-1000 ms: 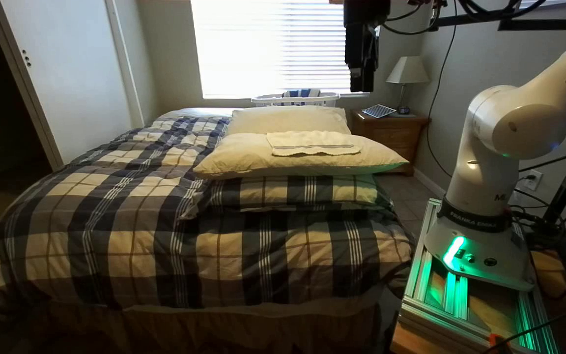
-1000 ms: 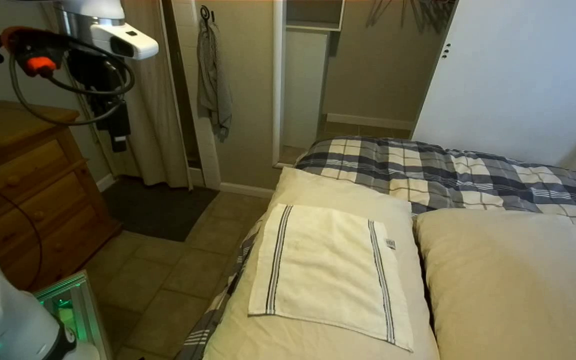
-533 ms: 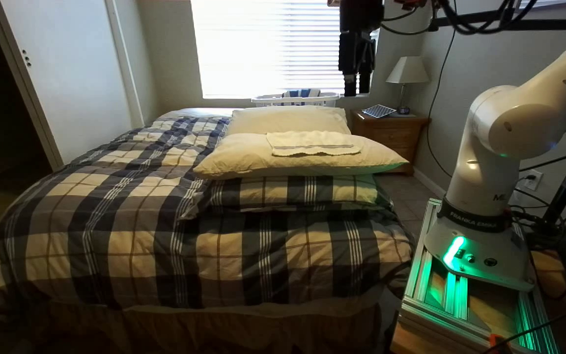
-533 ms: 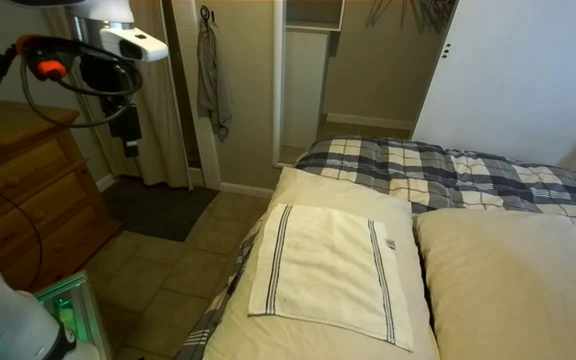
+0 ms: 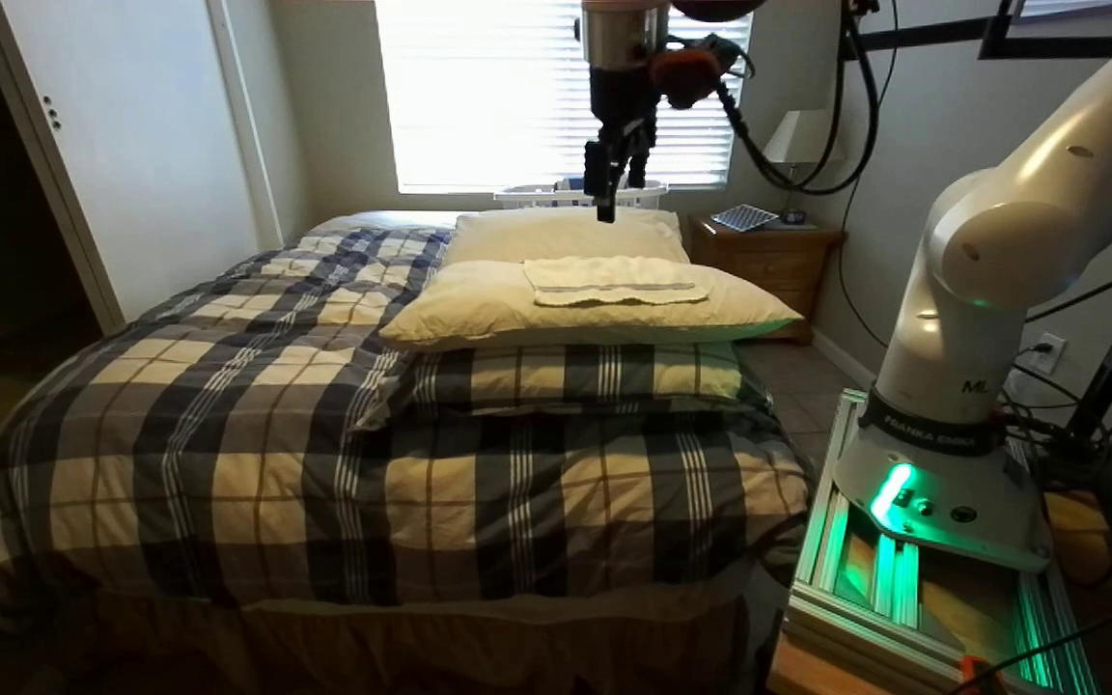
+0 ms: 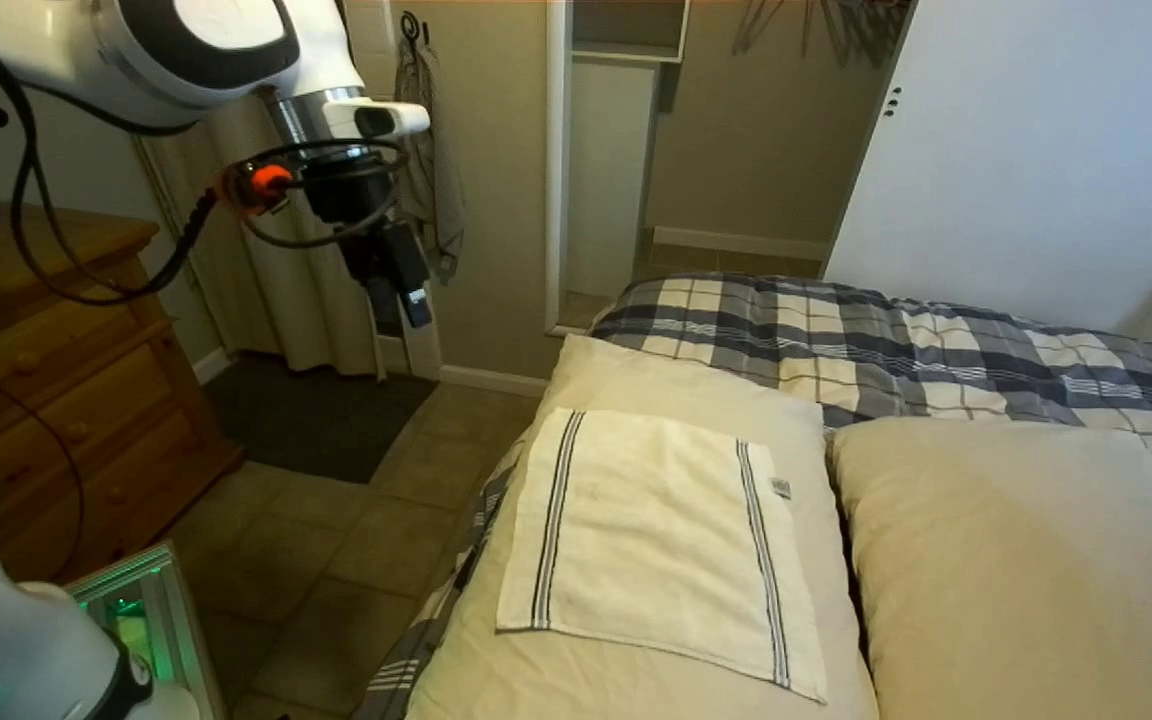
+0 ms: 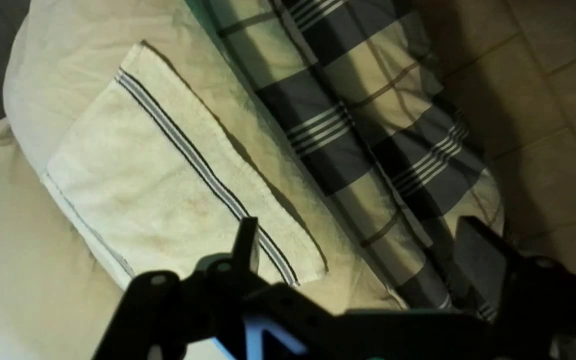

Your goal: Fold the towel into a triangle twice.

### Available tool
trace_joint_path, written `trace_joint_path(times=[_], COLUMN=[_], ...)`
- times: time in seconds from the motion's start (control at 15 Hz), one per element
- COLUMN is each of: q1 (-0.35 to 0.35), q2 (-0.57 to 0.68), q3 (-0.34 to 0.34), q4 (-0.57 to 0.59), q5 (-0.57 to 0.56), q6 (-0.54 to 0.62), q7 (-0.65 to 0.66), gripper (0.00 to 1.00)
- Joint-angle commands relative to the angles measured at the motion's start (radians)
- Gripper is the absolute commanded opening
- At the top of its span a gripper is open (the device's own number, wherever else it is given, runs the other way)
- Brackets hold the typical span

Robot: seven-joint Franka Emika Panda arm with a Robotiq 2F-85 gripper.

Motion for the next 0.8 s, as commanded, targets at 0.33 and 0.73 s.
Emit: trace_joint_path(times=[0.33,0.73], q1=[-0.039,0.029], q2=[0.302,0.349], q3=[0.101,0.027], q4=[0.080,0.080], q5=[-0.433,-0.483], q6=[0.124,0.111], q7=[0.359,0.390], gripper=[1.00,1.00])
